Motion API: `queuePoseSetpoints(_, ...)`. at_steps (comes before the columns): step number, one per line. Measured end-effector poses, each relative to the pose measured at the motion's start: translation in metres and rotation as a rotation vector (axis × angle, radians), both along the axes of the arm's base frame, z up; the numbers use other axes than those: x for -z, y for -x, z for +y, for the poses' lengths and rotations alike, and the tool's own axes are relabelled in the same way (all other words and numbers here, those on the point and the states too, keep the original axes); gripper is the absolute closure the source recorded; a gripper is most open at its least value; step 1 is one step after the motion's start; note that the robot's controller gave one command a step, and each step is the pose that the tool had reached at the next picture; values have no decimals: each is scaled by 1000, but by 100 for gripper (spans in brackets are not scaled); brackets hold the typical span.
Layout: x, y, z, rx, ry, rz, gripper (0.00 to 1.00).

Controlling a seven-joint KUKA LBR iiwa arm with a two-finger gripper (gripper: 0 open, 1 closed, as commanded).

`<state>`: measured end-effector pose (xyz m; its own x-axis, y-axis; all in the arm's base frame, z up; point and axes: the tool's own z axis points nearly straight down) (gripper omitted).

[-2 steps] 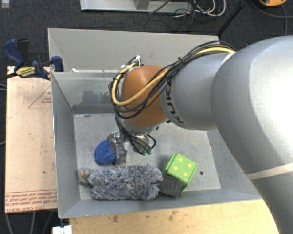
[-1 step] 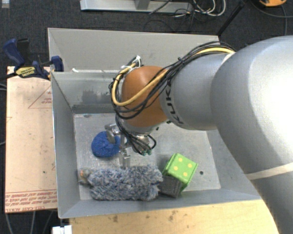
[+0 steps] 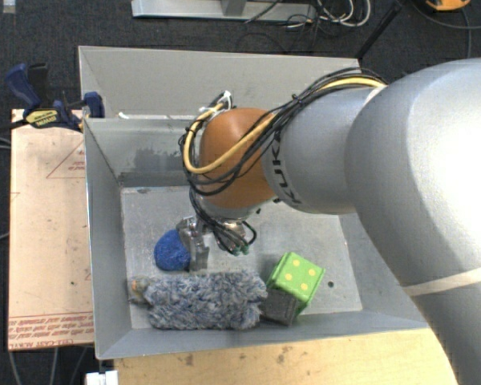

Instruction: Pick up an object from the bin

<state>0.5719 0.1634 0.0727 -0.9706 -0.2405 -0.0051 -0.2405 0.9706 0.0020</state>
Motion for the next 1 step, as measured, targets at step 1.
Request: queuePoseSetpoints(1,1,1,0,0,0,1,0)
